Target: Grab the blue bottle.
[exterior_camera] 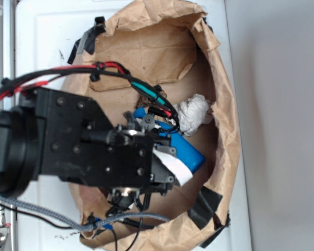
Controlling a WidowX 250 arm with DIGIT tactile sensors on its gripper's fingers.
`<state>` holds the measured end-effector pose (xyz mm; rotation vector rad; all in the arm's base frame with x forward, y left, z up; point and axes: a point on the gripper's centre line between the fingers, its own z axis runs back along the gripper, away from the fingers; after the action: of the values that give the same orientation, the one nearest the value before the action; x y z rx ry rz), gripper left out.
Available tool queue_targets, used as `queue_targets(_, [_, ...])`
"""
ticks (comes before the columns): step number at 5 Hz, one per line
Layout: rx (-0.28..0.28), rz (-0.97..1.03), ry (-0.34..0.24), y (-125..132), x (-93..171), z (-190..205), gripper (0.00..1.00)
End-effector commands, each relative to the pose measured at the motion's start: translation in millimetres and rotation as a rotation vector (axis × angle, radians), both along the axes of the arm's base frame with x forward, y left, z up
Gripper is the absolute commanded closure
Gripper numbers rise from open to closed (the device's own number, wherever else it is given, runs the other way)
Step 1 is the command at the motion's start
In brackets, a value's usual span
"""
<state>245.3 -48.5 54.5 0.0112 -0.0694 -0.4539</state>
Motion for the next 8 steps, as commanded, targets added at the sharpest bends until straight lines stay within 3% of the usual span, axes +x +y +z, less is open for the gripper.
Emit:
queue_targets(1, [0.033,-0.057,-0.153,-8,38,39,0.00])
queue_targets(2, [0.047,-0.094,-0.151,-9,44,38,0.00])
queue_targets(3, [0.097,-0.074,-0.096,9,54,12,0.00])
queue_targets(4, [0.095,-0.054,-0.051,26,59,-11,0.00])
queue_targets(5, [0.129,-0.064,-0.013,26,59,-30,0.00])
queue_targets(6, [0.139,-0.053,-0.024,21,60,-29,1.00])
queue_targets(7, [0.049,-0.017,-0.068,22,58,6,1.00])
queue_targets(8, [-0.047,0.016,-0.149,21,48,57,1.00])
